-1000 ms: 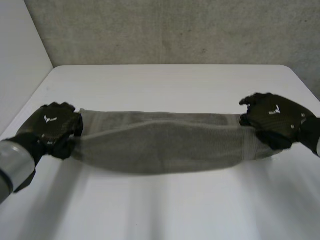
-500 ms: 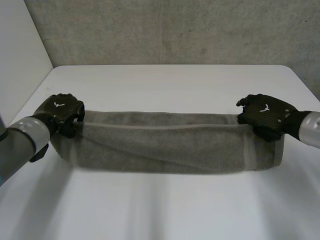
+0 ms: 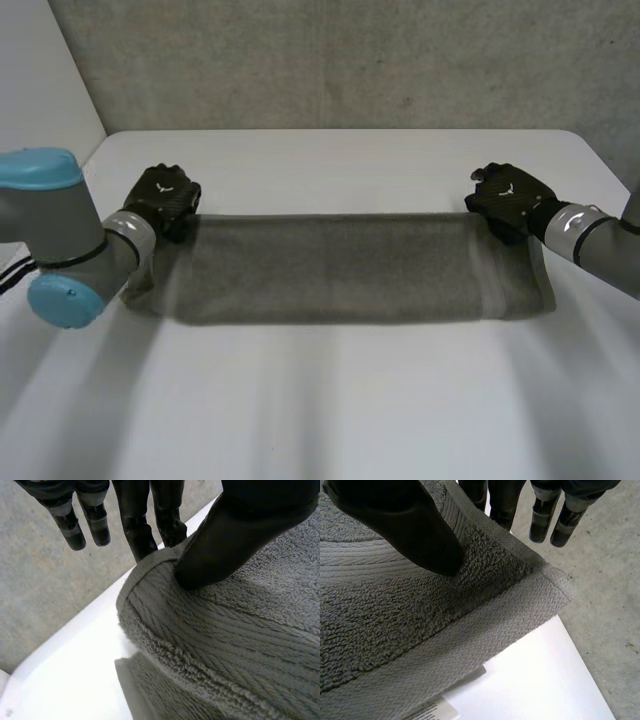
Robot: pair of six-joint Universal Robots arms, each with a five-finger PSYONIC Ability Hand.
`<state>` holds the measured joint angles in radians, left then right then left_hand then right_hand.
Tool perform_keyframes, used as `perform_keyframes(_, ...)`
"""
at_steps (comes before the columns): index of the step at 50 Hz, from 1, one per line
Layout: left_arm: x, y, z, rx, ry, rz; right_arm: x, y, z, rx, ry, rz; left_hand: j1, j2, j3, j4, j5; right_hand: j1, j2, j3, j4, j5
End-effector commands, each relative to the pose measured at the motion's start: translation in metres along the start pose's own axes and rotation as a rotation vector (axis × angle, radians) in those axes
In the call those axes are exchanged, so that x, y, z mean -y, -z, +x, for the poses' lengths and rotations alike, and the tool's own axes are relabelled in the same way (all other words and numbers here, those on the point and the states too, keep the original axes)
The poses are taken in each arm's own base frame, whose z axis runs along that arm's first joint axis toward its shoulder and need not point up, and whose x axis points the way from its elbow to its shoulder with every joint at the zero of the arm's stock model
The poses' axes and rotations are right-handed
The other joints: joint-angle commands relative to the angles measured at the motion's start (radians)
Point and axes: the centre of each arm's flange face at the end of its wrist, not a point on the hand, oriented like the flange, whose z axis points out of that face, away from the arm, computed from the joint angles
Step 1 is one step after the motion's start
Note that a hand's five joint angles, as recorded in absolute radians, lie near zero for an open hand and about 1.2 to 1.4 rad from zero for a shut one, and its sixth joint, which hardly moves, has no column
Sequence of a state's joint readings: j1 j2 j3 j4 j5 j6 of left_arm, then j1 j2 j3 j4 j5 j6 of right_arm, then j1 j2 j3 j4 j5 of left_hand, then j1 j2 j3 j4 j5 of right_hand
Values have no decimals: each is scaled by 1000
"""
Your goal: Fold the towel.
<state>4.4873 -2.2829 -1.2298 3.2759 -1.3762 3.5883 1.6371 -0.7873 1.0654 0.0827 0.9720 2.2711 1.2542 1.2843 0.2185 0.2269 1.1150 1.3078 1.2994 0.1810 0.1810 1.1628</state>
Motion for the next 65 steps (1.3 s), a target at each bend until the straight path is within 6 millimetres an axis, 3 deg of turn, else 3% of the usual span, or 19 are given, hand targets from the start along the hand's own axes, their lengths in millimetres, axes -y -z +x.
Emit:
perform_keyframes(1,-3,-9,8,37,-100,26,-8,-11,-5,9,3,0,-19,-49,-44,-52,-54,88,97,-7,-6,59)
perform_keyframes(10,-15,-19,15,44,-167,17,-20,-22,-7,-18,18,-3,-57,-87,-44,-52,-92,88,97,-7,-6,59)
perform_keyframes(13,-19,-20,17,38,-166,10,-23,-24,-6,-31,24,-4,-260,-290,-44,-52,-295,88,97,-7,-6,59)
perform_keyframes(14,-20,-21,17,37,-166,9,-23,-24,-6,-31,24,-4,-489,-519,-44,-52,-525,88,97,-7,-6,59)
perform_keyframes(15,-20,-21,17,37,-166,9,-24,-25,-6,-38,26,-4,-492,-522,-44,-52,-527,20,28,-7,-6,-10)
perform_keyframes(16,-21,-21,17,39,-166,6,-24,-26,-5,-48,29,-8,-765,-795,-44,-52,-800,-245,-237,-7,-6,-275)
perform_keyframes(17,-21,-21,17,40,-166,4,-24,-26,-5,-48,29,-8,-991,-1021,-44,-52,-1027,-248,-240,-7,-6,-278)
perform_keyframes(19,-19,-21,17,41,-165,9,-20,-25,-3,-66,36,-15,-1080,-1110,-44,-52,-1115,-1090,-1081,-7,-6,-1119)
perform_keyframes(20,-17,-20,17,42,-163,11,-17,-24,-1,-81,38,-19,-1080,-1110,-44,-52,-1115,-1133,-1125,-7,-6,-1163)
perform_keyframes(24,-4,-16,17,54,-166,34,-3,-20,5,-110,31,-13,-1080,-1110,-44,-52,-1115,-1133,-1125,-7,-6,-1163)
perform_keyframes(26,16,-7,10,90,-168,64,8,-15,10,-126,18,-2,-1080,-1110,-44,-52,-1115,-1133,-1125,-7,-6,-1163)
perform_keyframes(33,42,14,8,107,-173,101,47,19,33,-192,-73,46,-1080,-1110,-44,-52,-1115,-1133,-1125,-7,-6,-1163)
perform_keyframes(39,55,46,9,104,-163,106,54,39,25,-171,-144,25,-1080,-1110,-44,-52,-1115,-1133,-1125,-7,-6,-1163)
perform_keyframes(43,56,61,7,104,-126,100,64,69,14,-149,-177,-9,-1080,-1110,-44,-52,-1115,-1133,-1125,-7,-6,-1163)
perform_keyframes(46,55,71,4,105,-75,98,53,82,3,-114,-220,-67,-1080,-1110,-44,-52,-1115,-1133,-1125,-7,-6,-1163)
perform_keyframes(52,27,76,-8,114,17,12,21,95,-17,-66,-292,-163,-1076,-1106,-44,-52,-1111,-1071,-1062,-7,-6,-1100)
perform_keyframes(57,10,77,-12,112,41,-36,4,100,-21,-58,-299,-188,-1070,-1100,-44,-52,-1105,-1070,-1062,-7,-6,-1100)
perform_keyframes(59,2,78,-16,120,48,-60,-12,105,-23,-51,-305,-195,-1070,-1100,-44,-52,-1105,-1070,-1062,-7,-6,-1100)
perform_keyframes(65,-10,76,-26,143,65,-95,-20,100,-22,-81,-273,-152,-1067,-1097,-44,-52,-1102,-1024,-1015,-7,-6,-1053)
